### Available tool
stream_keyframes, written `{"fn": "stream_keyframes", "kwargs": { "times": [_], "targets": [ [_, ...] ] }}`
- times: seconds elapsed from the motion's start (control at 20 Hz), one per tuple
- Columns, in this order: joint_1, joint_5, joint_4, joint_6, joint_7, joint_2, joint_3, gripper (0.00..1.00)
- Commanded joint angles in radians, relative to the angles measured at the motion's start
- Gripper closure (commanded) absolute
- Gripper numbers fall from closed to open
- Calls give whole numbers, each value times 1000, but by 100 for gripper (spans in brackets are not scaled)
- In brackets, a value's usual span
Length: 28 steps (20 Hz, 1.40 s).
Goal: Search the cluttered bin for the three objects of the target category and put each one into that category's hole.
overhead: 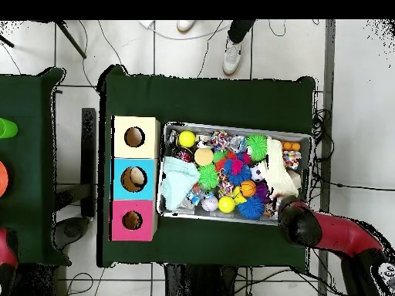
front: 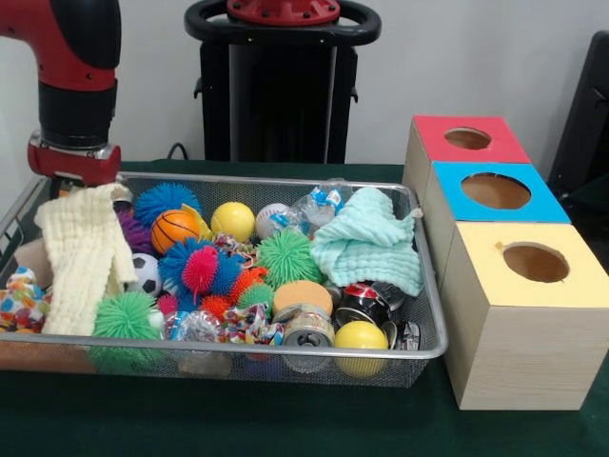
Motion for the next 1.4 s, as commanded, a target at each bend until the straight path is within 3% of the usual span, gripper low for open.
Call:
{"fn": "stream_keyframes", "kwargs": {
  "times": [0.05,0.4,0.45,1.2,1.4],
  "targets": [
    [-37,-116,38,-51,1,157,-6,0],
    [-32,-119,35,-64,1,162,-13,0],
    [-32,-117,35,-65,2,162,-14,100],
    [-40,-117,41,-95,3,158,-9,100],
    [-7,-78,58,-19,-7,87,-1,100]
  ]
}}
